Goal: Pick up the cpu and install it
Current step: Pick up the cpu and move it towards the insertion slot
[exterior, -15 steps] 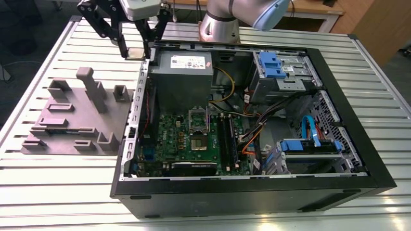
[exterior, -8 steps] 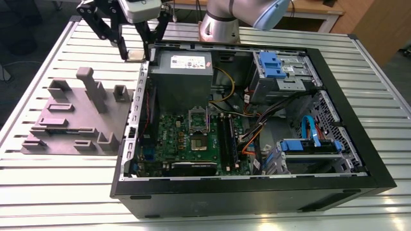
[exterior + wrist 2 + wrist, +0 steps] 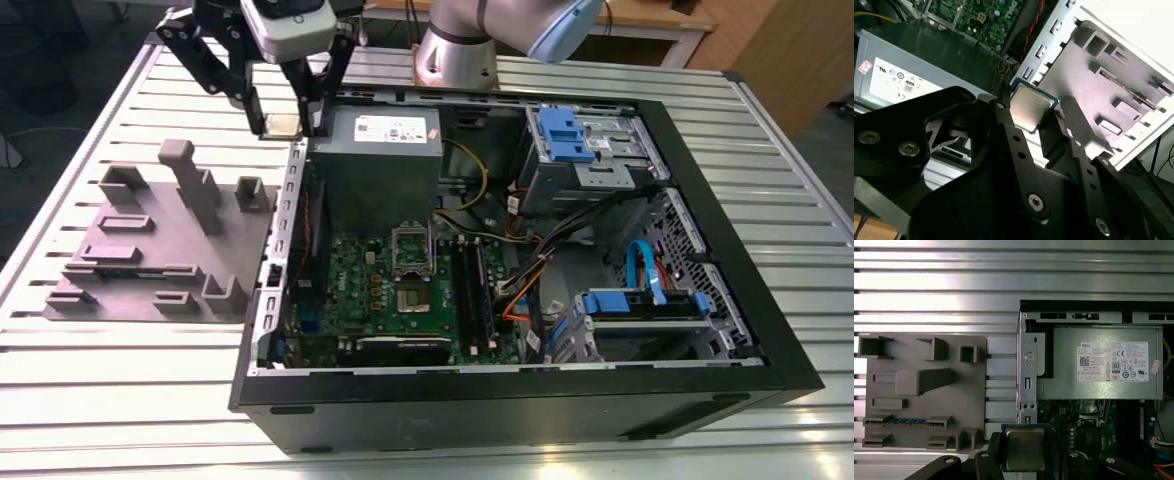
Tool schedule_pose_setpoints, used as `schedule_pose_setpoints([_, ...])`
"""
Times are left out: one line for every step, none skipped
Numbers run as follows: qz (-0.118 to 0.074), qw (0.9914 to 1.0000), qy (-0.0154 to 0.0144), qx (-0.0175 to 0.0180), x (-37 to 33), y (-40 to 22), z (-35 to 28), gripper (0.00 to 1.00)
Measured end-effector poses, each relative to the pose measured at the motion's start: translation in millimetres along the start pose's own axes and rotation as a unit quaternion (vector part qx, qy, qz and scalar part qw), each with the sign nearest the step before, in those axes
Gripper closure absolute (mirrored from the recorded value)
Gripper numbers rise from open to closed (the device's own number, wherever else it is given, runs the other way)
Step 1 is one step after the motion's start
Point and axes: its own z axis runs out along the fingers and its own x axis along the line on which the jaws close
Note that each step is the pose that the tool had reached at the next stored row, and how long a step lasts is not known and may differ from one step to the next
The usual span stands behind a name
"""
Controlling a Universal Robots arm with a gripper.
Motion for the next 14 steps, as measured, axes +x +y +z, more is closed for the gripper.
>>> schedule_pose_setpoints([0.000, 1.00000, 0.0000, 0.0000, -1.6, -0.4, 0.1, 0.53])
schedule_pose_setpoints([0.000, 1.00000, 0.0000, 0.0001, -3.8, -0.6, 0.2, 0.53])
schedule_pose_setpoints([0.000, 1.00000, 0.0000, 0.0000, -6.4, -0.7, 0.3, 0.53])
schedule_pose_setpoints([0.000, 1.00000, 0.0001, 0.0001, -9.4, -0.7, 0.3, 0.53])
schedule_pose_setpoints([0.000, 1.00000, 0.0000, 0.0001, -12.4, -0.7, 0.4, 0.53])
schedule_pose_setpoints([0.000, 1.00000, 0.0000, 0.0000, -15.1, -0.7, 0.5, 0.53])
schedule_pose_setpoints([0.000, 1.00000, 0.0000, 0.0000, -17.4, -0.7, 0.5, 0.53])
schedule_pose_setpoints([0.000, 1.00000, 0.0000, 0.0001, -20.0, -0.6, 0.6, 0.53])
schedule_pose_setpoints([0.000, 1.00000, 0.0000, 0.0001, -22.3, -0.6, 0.7, 0.53])
schedule_pose_setpoints([0.000, 1.00000, 0.0001, 0.0001, -24.6, -0.6, 0.8, 0.53])
schedule_pose_setpoints([0.000, 1.00000, 0.0000, 0.0002, -26.9, -0.6, 0.8, 0.53])
schedule_pose_setpoints([0.000, 1.00000, 0.0000, 0.0002, -29.2, -0.6, 0.9, 0.53])
schedule_pose_setpoints([0.000, 1.00000, 0.0001, 0.0002, -31.5, -0.5, 1.0, 0.53])
schedule_pose_setpoints([0.000, 1.00000, 0.0001, 0.0002, -33.7, -0.5, 1.0, 0.53])
